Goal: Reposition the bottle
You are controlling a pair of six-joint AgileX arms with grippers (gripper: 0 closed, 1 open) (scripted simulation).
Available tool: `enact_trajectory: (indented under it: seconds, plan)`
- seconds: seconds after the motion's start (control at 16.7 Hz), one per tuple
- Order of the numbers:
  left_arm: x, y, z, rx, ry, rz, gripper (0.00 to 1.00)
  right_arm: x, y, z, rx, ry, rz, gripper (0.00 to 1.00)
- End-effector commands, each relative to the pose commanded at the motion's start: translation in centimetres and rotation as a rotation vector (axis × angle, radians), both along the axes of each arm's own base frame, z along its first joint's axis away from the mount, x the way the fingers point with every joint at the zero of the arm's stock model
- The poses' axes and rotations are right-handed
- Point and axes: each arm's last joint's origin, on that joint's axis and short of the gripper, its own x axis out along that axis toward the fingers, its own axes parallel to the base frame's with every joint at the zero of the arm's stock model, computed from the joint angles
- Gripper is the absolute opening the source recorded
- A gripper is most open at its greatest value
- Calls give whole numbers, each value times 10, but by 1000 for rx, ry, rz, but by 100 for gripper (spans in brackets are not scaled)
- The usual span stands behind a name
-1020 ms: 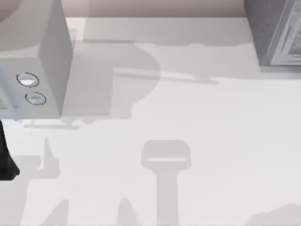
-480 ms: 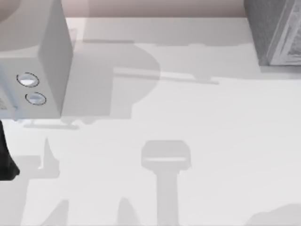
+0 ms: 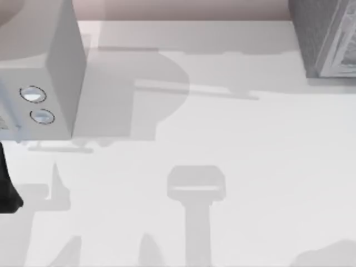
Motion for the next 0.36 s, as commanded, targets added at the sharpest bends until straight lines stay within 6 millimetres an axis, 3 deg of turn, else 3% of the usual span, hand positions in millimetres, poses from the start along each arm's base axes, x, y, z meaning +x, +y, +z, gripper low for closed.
enact_trajectory:
  seconds: [0.36]
  plan:
    - [0,0,0,0,0,0,100,0,0,0,0,0,0,100]
